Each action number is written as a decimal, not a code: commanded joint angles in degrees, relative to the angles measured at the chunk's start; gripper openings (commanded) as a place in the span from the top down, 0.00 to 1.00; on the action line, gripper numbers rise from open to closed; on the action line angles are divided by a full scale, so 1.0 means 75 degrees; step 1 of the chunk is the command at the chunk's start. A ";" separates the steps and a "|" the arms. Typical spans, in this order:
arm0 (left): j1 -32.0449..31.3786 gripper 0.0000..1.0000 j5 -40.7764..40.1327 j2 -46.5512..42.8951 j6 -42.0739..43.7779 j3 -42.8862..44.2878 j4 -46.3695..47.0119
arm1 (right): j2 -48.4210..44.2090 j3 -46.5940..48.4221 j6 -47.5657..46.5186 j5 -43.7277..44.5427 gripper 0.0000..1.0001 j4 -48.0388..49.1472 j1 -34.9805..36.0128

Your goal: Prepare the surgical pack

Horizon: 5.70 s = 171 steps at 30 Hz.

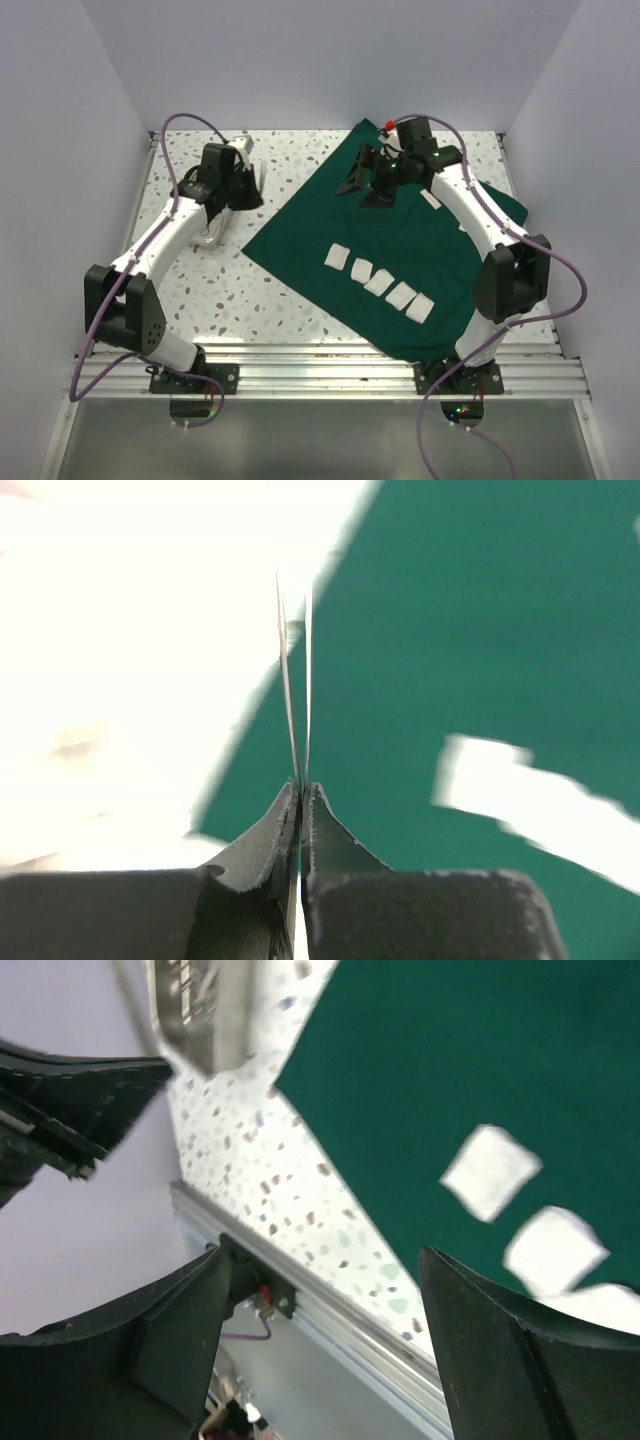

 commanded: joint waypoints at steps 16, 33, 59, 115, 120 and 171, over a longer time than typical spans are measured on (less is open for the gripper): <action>0.1639 1.00 -0.3816 0.3062 0.2874 0.1317 -0.1188 | 0.0145 -0.0330 -0.0986 0.0445 0.21 -0.1394 -0.0834; 0.1745 1.00 -0.2618 0.3940 0.3250 0.1587 -0.0894 | 0.0544 -0.0319 -0.0810 0.0210 0.22 -0.1147 -0.0845; 0.1956 0.98 -0.3311 0.4155 0.2571 0.2702 -0.0905 | 0.0438 -0.0694 -0.0963 0.0246 0.22 -0.1230 -0.0834; 0.1349 0.48 0.0321 0.0767 0.0848 0.0568 -0.0671 | -0.1739 -0.3703 -0.1479 0.2214 0.30 -0.2003 -0.1267; 0.0680 0.47 0.1421 0.0660 0.0742 0.0193 -0.0484 | -0.3076 -0.5576 -0.1127 0.2178 0.37 -0.1921 -0.2039; 0.0151 0.36 0.2502 0.0437 0.1375 0.0017 -0.0214 | -0.2187 -0.6975 -0.0880 0.2695 0.55 -0.0409 -0.3283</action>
